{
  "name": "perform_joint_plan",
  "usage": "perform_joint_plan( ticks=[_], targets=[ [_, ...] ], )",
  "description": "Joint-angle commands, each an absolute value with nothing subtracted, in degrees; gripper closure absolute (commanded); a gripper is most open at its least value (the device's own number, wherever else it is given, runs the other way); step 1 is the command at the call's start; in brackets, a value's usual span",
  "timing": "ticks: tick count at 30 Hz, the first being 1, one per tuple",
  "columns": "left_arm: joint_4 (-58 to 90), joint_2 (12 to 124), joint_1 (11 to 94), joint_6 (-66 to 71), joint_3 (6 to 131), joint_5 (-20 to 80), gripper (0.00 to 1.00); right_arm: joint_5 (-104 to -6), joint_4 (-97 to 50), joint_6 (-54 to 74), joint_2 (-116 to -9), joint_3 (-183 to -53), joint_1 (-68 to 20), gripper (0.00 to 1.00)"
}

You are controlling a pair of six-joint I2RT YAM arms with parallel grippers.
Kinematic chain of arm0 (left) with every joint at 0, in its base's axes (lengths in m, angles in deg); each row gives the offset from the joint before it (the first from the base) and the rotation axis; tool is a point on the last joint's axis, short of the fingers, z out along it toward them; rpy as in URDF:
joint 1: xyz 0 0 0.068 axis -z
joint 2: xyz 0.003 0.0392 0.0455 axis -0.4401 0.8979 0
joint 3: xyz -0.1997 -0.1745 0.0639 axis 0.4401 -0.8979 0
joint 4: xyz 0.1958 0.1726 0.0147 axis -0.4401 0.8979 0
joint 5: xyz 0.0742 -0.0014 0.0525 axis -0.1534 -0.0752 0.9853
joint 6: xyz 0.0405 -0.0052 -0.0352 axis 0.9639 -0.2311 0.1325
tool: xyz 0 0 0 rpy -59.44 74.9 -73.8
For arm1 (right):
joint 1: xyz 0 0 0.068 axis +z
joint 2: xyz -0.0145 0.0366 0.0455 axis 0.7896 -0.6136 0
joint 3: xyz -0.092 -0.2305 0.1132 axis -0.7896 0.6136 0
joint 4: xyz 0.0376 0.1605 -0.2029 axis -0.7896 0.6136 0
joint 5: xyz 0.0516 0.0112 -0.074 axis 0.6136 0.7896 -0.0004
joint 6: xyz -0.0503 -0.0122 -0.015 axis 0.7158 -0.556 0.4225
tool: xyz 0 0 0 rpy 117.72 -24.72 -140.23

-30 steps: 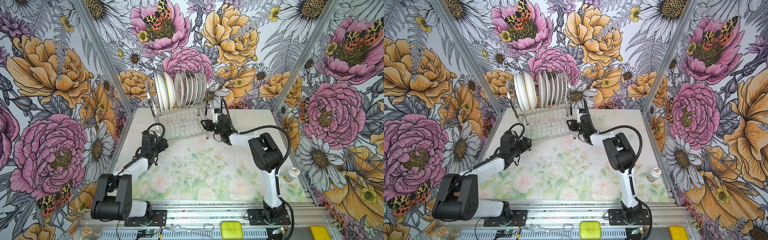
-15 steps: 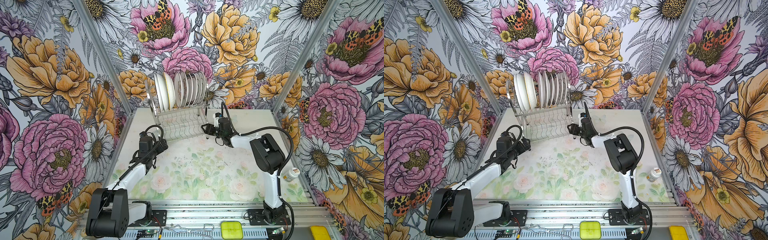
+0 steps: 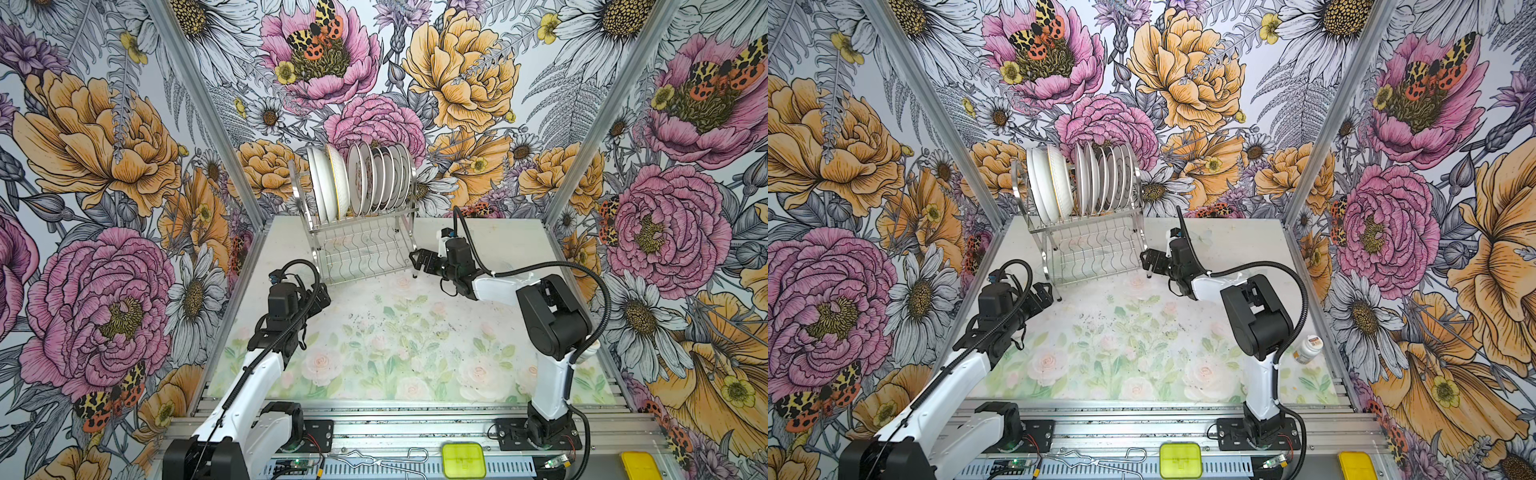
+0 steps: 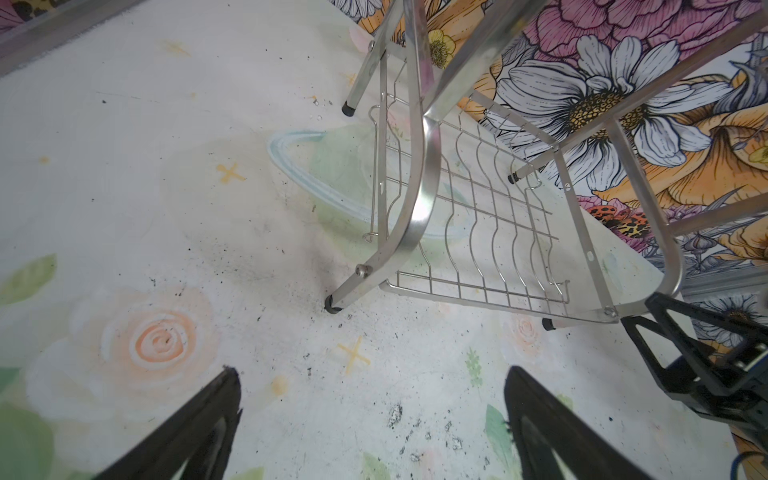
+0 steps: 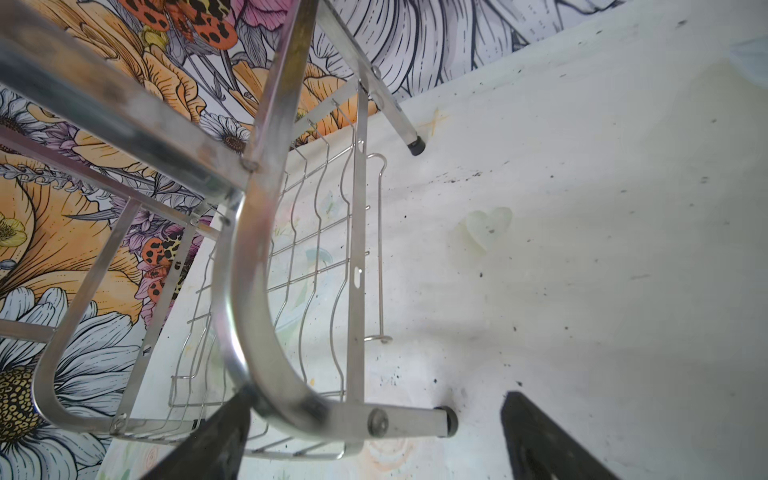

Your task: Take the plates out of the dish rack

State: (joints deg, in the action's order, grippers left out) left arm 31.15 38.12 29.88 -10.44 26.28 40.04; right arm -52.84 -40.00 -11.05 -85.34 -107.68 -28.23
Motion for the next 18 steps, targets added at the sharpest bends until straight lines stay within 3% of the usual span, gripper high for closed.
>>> perform_joint_plan(
  ticks=[1,6,11,18],
  targets=[
    [36.73,32.19,31.17,-8.86,24.77,42.12,0.01,-55.03,-40.30,-10.26,-80.03,-104.88,-28.51,0.01],
    [41.01,24.20,39.01,-10.35,23.81,50.32,0.01,-55.63,-37.79,-9.70,-73.93,-100.61,-28.40,0.01],
    [45.04,18.96,44.54,-11.42,24.60,50.77,0.01,-57.59,-33.41,-8.36,-65.48,-95.73,-28.32,0.01],
    [47.65,17.68,53.73,-11.20,29.06,57.94,0.01,-61.84,-23.59,-5.22,-55.82,-91.31,-28.33,0.01]
  ],
)
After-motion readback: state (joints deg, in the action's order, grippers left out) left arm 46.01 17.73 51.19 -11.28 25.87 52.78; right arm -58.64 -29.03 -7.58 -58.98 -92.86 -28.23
